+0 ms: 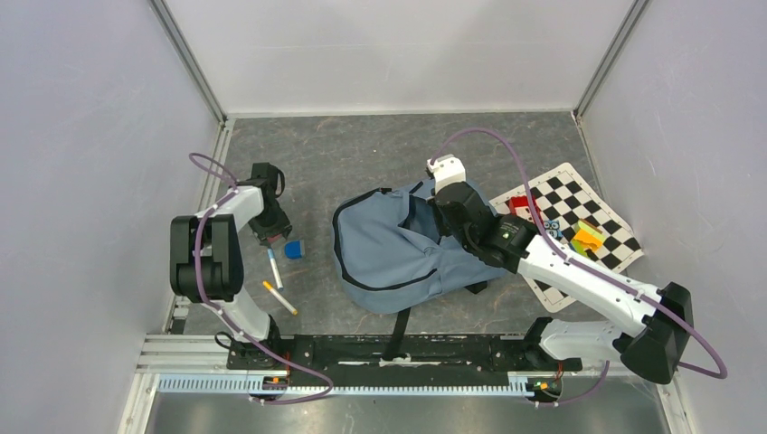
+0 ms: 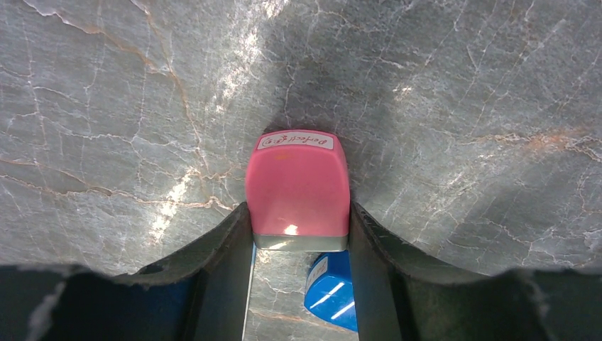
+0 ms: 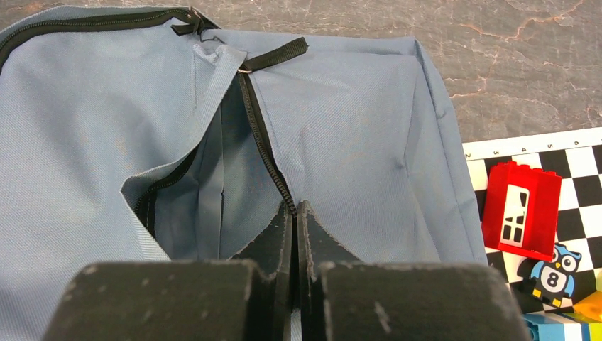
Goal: Pack the student bag
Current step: Pick up the stationery from the center of the board.
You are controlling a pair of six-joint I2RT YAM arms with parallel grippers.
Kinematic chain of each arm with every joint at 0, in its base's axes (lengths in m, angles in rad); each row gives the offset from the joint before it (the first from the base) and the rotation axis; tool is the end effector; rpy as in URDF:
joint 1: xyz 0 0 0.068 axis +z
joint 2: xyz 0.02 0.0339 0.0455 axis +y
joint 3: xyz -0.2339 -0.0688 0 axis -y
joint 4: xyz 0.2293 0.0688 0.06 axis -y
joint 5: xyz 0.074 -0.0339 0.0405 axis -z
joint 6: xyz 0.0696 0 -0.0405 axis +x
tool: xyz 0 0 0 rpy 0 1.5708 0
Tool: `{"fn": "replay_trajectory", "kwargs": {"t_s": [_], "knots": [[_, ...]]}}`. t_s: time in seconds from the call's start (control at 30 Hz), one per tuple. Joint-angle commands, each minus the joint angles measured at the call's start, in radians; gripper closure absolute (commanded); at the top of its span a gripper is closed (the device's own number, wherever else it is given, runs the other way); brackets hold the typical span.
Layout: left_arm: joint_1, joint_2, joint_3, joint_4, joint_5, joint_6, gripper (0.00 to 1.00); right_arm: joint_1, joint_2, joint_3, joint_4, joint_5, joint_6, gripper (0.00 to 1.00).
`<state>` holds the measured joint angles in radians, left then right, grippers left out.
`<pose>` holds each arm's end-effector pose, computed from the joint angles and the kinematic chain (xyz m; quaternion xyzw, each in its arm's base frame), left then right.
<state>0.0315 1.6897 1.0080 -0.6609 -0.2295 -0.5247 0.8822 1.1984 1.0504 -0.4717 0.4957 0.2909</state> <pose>0.2950 0.0251 0.1098 -0.2835 0.9455 0.0827 0.1374 0.2039 0.1956 0.2784 -0.1437 0.8572 0.0640 0.4904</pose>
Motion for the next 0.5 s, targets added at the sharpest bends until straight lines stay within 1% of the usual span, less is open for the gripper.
{"fn": "replay_trajectory", "kwargs": {"t_s": [0.0, 0.07, 0.17, 0.3, 0.4, 0.47], "knots": [[0.006, 0.003, -0.039, 0.035, 0.007, 0.039, 0.55, -0.014, 0.002, 0.057, 0.068, 0.035, -0.012, 1.00], [0.007, -0.020, -0.034, 0.034, 0.019, 0.045, 0.59, -0.015, 0.005, 0.064, 0.068, 0.036, -0.014, 1.00], [0.004, -0.099, -0.005, 0.015, 0.062, 0.057, 0.60, -0.017, 0.010, 0.076, 0.067, 0.036, -0.018, 1.00], [-0.019, -0.260, 0.063, -0.009, 0.218, 0.061, 0.60, -0.019, 0.017, 0.092, 0.062, 0.038, -0.028, 1.00], [-0.130, -0.332, 0.141, -0.045, 0.365, 0.054, 0.58, -0.022, 0.029, 0.101, 0.062, 0.037, -0.038, 1.00], [-0.215, -0.336, 0.199, -0.085, 0.463, 0.050, 0.57, -0.023, 0.039, 0.112, 0.061, 0.031, -0.043, 1.00]]}}
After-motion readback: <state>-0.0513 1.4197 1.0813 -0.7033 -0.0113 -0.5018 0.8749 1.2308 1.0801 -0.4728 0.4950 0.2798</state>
